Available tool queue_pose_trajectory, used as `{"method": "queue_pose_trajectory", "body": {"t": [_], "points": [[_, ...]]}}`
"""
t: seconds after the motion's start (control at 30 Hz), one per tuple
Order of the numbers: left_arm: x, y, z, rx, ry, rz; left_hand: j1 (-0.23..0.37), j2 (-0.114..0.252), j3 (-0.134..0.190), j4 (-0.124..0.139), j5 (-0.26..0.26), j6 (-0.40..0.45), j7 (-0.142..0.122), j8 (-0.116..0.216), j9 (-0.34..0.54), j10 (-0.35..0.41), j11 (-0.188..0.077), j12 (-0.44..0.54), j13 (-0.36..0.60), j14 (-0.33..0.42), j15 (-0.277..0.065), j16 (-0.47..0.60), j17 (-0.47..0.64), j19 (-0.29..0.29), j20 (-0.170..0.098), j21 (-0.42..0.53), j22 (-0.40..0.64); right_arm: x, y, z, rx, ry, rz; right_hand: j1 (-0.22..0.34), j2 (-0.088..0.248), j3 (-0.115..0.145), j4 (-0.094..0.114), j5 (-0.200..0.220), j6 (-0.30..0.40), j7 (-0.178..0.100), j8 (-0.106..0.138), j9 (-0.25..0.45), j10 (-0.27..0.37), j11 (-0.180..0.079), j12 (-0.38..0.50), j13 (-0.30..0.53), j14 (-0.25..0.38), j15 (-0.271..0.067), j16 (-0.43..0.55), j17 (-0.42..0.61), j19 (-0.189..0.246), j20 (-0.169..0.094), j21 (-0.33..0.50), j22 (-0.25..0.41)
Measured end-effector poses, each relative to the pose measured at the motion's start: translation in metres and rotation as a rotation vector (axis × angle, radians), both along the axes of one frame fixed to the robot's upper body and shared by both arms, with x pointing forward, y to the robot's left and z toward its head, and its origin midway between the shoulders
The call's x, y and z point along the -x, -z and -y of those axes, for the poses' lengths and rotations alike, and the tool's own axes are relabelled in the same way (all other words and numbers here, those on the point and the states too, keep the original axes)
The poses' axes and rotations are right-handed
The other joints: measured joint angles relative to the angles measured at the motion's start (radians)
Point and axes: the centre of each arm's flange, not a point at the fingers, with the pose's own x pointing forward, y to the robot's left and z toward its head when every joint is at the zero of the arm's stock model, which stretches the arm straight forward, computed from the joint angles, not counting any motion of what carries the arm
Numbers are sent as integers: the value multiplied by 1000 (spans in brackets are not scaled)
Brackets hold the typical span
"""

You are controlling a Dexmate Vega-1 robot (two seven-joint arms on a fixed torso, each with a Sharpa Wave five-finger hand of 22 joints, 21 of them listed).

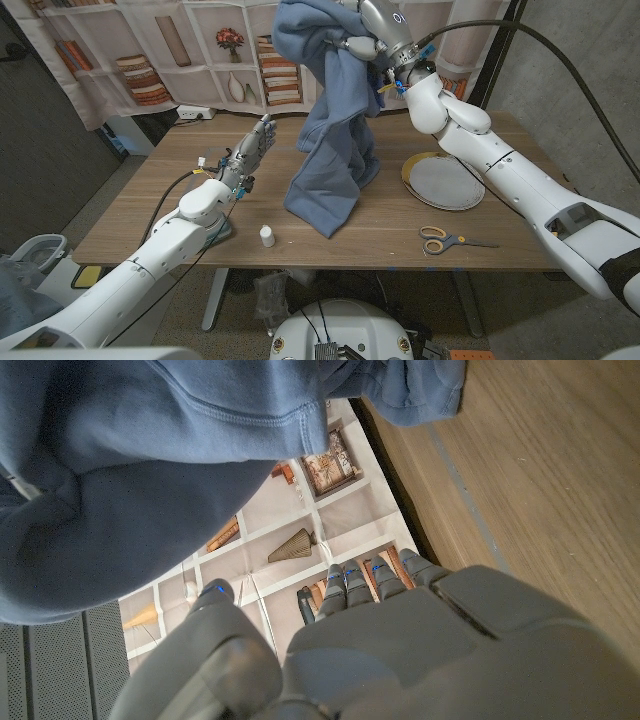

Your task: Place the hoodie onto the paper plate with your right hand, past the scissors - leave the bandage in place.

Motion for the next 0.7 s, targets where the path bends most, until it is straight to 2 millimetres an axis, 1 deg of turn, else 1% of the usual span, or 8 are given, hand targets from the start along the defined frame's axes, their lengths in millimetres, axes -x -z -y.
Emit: {"method": "queue_pose_trajectory", "body": {"t": [0.13, 0.43, 0.7], "points": [[0, 0, -1, 0, -1, -1, 0, 0, -4, -4, 0, 0, 0, 0, 0, 0, 0, 0, 0, 0, 0, 0, 0, 0, 0, 0, 0, 0, -2, 2, -12, 4, 2, 0, 0, 0, 0, 0, 7, 3, -3, 0, 0, 0, 0, 0, 0, 0, 0, 0, 0, 0, 2, 0], [-1, 1, -2, -1, 1, -5, 0, 0, -4, -4, 0, 0, 0, 0, 0, 0, 0, 0, 0, 0, 0, 0, 0, 0, 0, 0, 0, 1, -2, 8, -33, 17, 3, 0, 0, 2, -2, 1, 8, 3, -6, 0, 0, 0, -2, 5, 0, 0, -1, 0, 0, 0, 4, 0], [-2, -1, -2, -1, 4, -3, 0, 0, -6, -2, 0, 0, 0, 0, 0, 0, 0, 0, 0, 0, 0, 0, 0, -2, 2, -1, 0, 3, -3, 16, -59, 37, 6, 0, 0, 2, -2, 2, 9, 2, -8, 0, 0, 0, -2, 5, 0, 0, -1, 4, 0, 0, 8, 0]]}}
